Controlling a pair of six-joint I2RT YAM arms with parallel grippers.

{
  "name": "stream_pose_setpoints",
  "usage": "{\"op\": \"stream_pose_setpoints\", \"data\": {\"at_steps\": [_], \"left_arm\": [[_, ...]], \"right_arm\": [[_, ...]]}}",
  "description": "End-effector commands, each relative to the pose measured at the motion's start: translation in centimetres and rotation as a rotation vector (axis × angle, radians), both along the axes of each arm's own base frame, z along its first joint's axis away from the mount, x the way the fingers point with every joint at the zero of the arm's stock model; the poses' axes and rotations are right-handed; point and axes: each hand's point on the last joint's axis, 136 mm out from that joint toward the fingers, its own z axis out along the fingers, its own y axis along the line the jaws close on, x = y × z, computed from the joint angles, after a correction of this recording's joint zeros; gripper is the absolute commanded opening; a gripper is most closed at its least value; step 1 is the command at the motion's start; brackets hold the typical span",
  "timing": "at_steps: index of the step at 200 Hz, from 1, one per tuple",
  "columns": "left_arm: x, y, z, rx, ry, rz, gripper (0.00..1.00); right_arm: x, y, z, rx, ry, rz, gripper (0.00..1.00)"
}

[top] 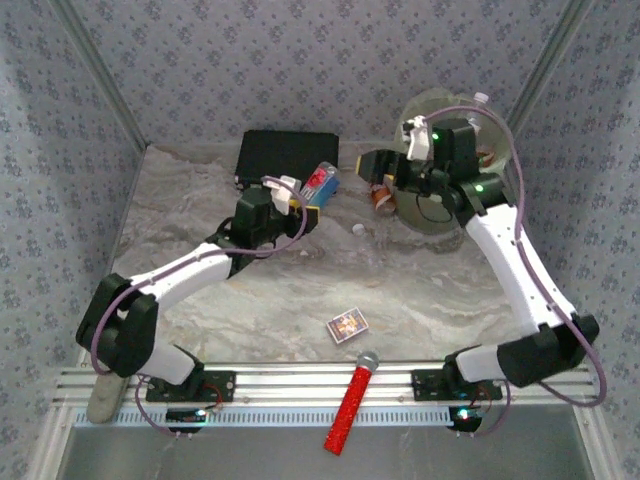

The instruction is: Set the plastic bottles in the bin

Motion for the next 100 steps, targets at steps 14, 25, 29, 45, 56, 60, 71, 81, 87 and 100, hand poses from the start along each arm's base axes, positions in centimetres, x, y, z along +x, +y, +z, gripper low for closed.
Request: {"op": "stream_pose_setpoints", "data": {"at_steps": [14, 25, 29, 45, 56, 60, 71, 81, 87, 100], "left_arm": [[-1.7, -0.5, 4.0, -0.127, -0.090, 0.020, 0.52], [-2.0, -0.5, 4.3, -0.134, -0.099, 0.019, 0.52], [-2.2, -0.5, 4.3, -0.133, -0.100, 0.017, 0.52], [-2.5, -0.2, 4.8, -0.140, -0.115, 0.019, 0.52], [-2.8, 0.0, 4.9, -0.136, -0.121, 0.022, 0.52], [-2.8, 0.1, 4.9, -0.133, -0.122, 0.024, 0.52], [-2.8, 0.4, 4.9, -0.122, -0.125, 0.035, 0.52], [-2.8, 0.5, 5.0, -0.114, -0.129, 0.037, 0.52], [-2.9, 0.5, 4.9, -0.108, -0.130, 0.037, 0.52], [-2.8, 0.5, 4.9, -0.101, -0.133, 0.037, 0.52]], "right_arm": [[2.0, 3.0, -0.4, -0.012, 0.021, 0.015, 0.95], [2.4, 4.1, -1.5, -0.029, 0.045, 0.031, 0.96], [2.5, 4.5, -1.8, -0.030, 0.051, 0.040, 0.96], [3.0, 6.1, -3.2, -0.035, 0.085, 0.071, 0.96], [3.3, 7.1, -4.1, -0.038, 0.111, 0.088, 0.95], [3.3, 7.4, -4.4, -0.038, 0.119, 0.095, 0.95], [3.3, 8.4, -5.0, -0.028, 0.135, 0.118, 0.93], [3.1, 9.2, -5.3, -0.015, 0.145, 0.137, 0.91], [3.0, 9.6, -5.5, -0.008, 0.152, 0.150, 0.88], [2.8, 10.3, -5.7, 0.006, 0.163, 0.171, 0.82]]}}
